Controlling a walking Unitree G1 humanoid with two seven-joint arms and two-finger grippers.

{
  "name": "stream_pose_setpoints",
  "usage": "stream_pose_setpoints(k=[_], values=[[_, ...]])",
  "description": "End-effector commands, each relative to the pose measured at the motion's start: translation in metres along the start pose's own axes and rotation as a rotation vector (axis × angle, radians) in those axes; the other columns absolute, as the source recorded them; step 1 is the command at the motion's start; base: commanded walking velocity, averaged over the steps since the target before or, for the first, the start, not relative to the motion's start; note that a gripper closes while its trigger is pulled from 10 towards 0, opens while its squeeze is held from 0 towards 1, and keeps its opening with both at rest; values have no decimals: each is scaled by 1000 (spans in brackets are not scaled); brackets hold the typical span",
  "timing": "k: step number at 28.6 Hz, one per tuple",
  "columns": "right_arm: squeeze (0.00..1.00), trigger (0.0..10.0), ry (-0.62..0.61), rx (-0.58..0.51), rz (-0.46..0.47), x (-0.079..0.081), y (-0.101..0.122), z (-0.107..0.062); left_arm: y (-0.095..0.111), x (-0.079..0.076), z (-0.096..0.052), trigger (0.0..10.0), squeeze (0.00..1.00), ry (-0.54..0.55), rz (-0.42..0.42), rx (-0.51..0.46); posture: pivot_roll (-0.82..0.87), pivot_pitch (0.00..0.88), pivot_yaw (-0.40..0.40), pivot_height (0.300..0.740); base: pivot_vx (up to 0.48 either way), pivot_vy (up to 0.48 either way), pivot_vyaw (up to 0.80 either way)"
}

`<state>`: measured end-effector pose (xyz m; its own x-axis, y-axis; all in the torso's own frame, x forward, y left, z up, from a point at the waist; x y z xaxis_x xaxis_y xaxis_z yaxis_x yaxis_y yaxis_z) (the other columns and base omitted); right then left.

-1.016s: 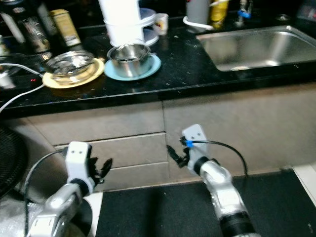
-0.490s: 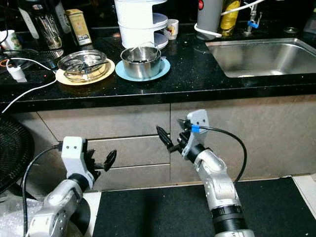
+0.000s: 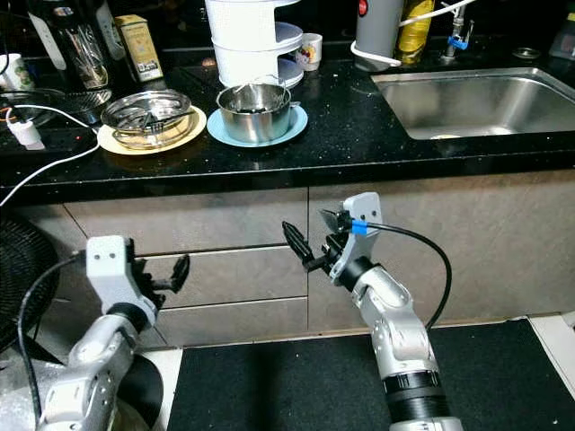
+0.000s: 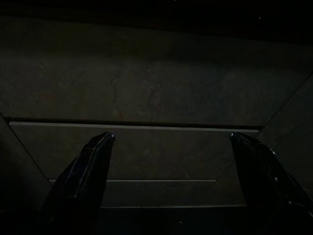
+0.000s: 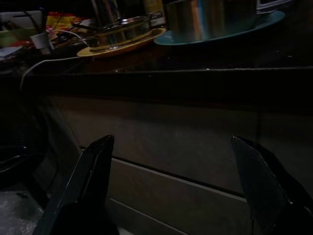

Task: Kitchen organization

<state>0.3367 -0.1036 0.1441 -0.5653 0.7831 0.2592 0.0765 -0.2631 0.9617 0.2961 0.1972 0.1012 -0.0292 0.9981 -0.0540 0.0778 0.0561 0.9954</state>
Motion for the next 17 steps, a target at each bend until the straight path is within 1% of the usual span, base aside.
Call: stream_pose_setpoints(k=[1,2,3,5,11,12,14,17], values=[[0,10000,40,-24,13,8,6,3,-2,4,-2,10000,0,4,32,6,-1,0,-5,740,0,0,0],[0,10000,43,-31,13,8,7,3,-2,4,-2,10000,0,3,34,6,-1,0,-5,740,0,0,0],[0,10000,49,-14,-16,10,5,3,-3,3,-3,10000,0,3,35,6,-1,0,-5,740,0,0,0],[0,10000,53,-3,-20,11,3,4,-3,3,-3,10000,0,1,29,6,-2,0,-4,740,0,0,0],[0,10000,59,-8,-17,14,4,4,-2,-4,-5,10000,0,-22,20,-4,-4,0,-2,740,299,0,0],[0,10000,62,-6,-32,14,4,4,1,-6,-4,10000,0,-32,19,-12,-4,0,-2,740,337,0,0],[0,10000,75,-3,-58,16,5,4,7,-11,-3,10000,0,-49,22,-30,-4,0,-3,740,341,0,747],[0,10000,87,-16,-48,18,7,4,20,-17,0,10000,0,-72,28,-69,-3,0,-3,740,342,0,800]])
Point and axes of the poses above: a point about 5 cm out from each wrist's last joint towards the gripper, its own z axis pointing out of the wrist towards the gripper, its own y axis along the axis of the wrist's last joint, x = y × z, the point moved 3 cm from there along z, pointing out of the wrist towards the gripper, and after that the axes turned 6 degrees about z, right-handed, at the moved point
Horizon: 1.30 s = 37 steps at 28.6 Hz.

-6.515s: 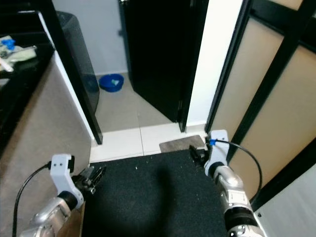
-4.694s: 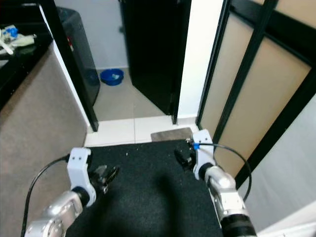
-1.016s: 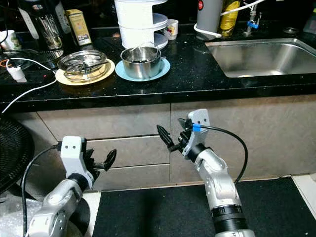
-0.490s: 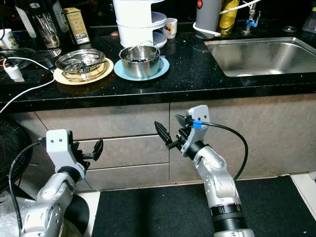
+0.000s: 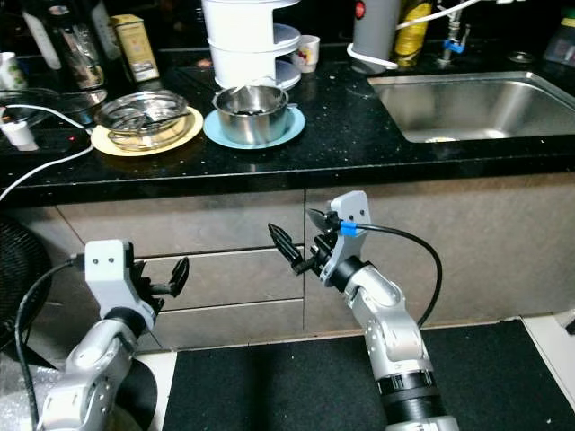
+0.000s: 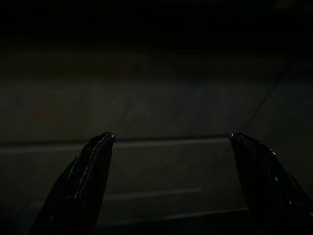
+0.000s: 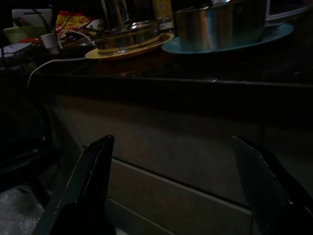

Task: Kitchen organization

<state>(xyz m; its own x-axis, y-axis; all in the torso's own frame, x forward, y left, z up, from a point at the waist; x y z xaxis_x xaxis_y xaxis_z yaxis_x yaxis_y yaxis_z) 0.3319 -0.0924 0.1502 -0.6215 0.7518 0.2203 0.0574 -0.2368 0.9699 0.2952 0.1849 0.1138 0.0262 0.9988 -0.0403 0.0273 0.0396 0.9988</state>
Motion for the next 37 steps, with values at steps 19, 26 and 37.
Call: stream_pose_setpoints(k=[19,26,37], values=[[0,10000,-61,-152,69,-12,35,2,18,-15,3,10000,0,-67,12,-40,-1,0,3,740,327,0,244],[0,10000,-154,-141,26,-32,40,-9,19,-41,-1,10000,0,-213,15,-46,-5,0,8,740,0,0,0],[0,10000,-153,-38,-66,-34,29,-14,18,-46,-2,10000,0,-244,17,-39,-3,0,6,740,0,0,0]])
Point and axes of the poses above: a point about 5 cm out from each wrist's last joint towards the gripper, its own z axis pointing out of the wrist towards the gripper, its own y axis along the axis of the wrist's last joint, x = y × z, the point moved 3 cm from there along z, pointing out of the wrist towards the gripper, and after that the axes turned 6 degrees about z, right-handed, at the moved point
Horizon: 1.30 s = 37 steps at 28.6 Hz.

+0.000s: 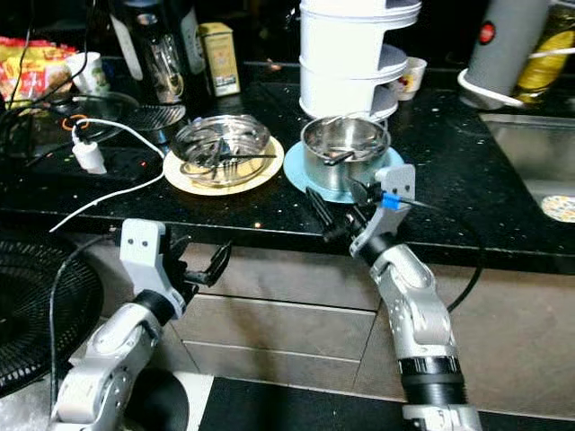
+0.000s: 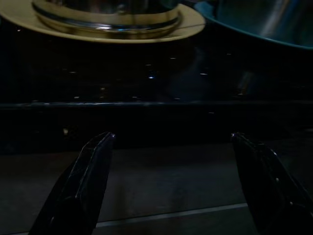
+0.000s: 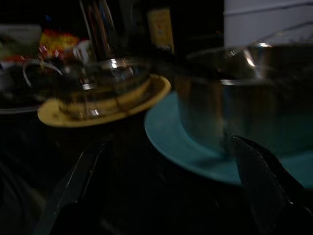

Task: Kitchen organization

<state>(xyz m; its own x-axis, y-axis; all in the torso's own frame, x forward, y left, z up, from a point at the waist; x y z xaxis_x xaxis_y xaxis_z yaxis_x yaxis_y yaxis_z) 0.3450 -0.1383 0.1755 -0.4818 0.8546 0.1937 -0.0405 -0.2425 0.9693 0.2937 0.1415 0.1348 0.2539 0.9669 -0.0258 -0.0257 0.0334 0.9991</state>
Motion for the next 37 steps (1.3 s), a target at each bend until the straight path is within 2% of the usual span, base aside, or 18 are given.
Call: stream_pose_setpoints(k=[1,4,6,7,8,12,14,18,19,20,21,23,24,29,30,37], values=[[0,10000,85,83,-64,8,-11,-3,-1,-2,-1,10000,0,-15,3,13,-2,0,7,740,0,0,0],[0,10000,142,125,-120,9,-14,-8,-1,-2,-1,10000,0,-18,6,13,-1,0,5,740,0,0,0],[0,10000,89,81,-133,-3,-3,-8,-1,-1,-1,10000,0,-19,8,13,-1,0,2,740,0,0,0],[0,10000,89,81,-133,-3,-3,-8,-1,-1,-1,10000,0,-19,8,13,-1,0,2,740,0,0,0],[0,10000,54,30,-150,-10,9,-8,-2,-1,-1,10000,0,-20,9,14,-3,0,5,740,0,0,0],[0,10000,3,-40,-230,-16,27,-5,-2,-2,-1,10000,0,-25,11,14,-9,0,5,740,0,0,0],[0,10000,-11,-75,-303,-13,37,0,-2,-4,1,10000,0,-31,12,14,-9,0,5,740,0,0,0],[0,10000,-3,-77,-356,-9,38,2,-2,-5,2,10000,0,-35,17,13,-4,0,5,740,0,0,0],[0,10000,32,-80,-431,-1,39,5,-1,-6,4,10000,0,-40,23,9,-1,0,6,740,0,0,0],[0,10000,32,-80,-431,-1,39,5,-1,-6,4,10000,0,-40,23,9,-1,0,6,740,0,0,0],[0,10000,83,-76,-499,9,37,8,0,-6,5,10000,0,-41,26,5,-1,0,6,740,0,0,0],[0,10000,104,-71,-528,13,36,9,1,-6,5,10000,0,-41,27,4,-1,0,6,740,0,0,0],[0,10000,142,-71,-597,22,33,11,1,-6,5,10000,0,-42,29,2,-2,0,9,740,0,0,0],[0,10000,161,-79,-671,30,32,17,2,-6,6,10000,0,-44,32,1,2,0,9,740,0,0,0],[0,10000,152,-90,-716,33,33,21,1,-6,5,10000,0,-42,31,3,3,0,10,740,0,0,0],[0,10000,156,-102,-817,35,36,26,2,-4,4,10000,0,-32,36,4,7,0,8,740,0,0,0]])
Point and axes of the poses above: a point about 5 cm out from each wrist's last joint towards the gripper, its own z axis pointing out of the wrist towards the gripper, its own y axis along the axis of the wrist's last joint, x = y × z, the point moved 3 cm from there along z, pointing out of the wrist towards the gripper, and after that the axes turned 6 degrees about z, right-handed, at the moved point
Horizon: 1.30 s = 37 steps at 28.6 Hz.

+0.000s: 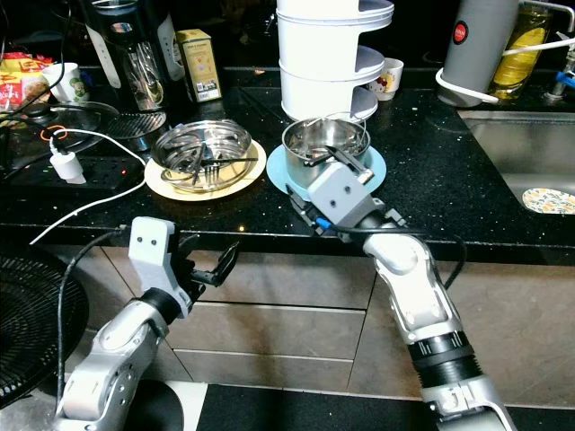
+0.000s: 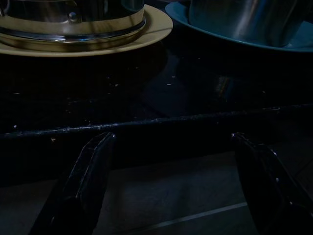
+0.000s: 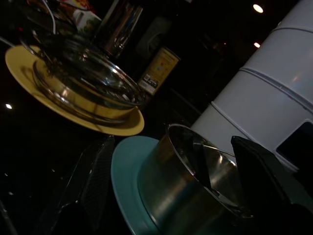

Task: Kitchen organization

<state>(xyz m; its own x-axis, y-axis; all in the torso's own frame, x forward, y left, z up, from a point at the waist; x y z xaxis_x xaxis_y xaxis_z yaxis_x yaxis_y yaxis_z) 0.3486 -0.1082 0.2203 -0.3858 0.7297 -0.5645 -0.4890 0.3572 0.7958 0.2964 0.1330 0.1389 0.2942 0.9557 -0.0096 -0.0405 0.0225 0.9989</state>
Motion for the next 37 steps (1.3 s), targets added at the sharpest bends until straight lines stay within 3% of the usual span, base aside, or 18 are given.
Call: stream_pose_setpoints(k=[1,8,12,14,15,16,37], values=[[0,10000,16,-4,-33,2,1,3,-2,4,-1,10000,0,10,21,16,7,0,8,740,0,0,0],[0,10000,-60,61,-95,-8,-8,10,-3,1,0,10000,0,9,21,18,2,0,6,740,0,0,0],[0,9725,-40,52,-108,-5,-6,13,-2,1,0,10000,0,9,21,15,2,0,5,740,0,0,0],[0,4314,-16,42,-113,1,-4,15,-2,2,0,10000,0,11,22,13,3,0,5,740,0,0,0],[0,4314,-16,42,-113,1,-4,15,-2,2,0,10000,0,11,22,13,3,0,5,740,0,0,0],[0,275,-11,41,-115,2,-4,16,-2,2,0,10000,0,12,22,12,5,0,3,740,0,0,0],[0,0,-40,12,-117,0,2,24,1,-15,0,10000,0,-95,-28,1,12,0,3,740,0,0,0]])
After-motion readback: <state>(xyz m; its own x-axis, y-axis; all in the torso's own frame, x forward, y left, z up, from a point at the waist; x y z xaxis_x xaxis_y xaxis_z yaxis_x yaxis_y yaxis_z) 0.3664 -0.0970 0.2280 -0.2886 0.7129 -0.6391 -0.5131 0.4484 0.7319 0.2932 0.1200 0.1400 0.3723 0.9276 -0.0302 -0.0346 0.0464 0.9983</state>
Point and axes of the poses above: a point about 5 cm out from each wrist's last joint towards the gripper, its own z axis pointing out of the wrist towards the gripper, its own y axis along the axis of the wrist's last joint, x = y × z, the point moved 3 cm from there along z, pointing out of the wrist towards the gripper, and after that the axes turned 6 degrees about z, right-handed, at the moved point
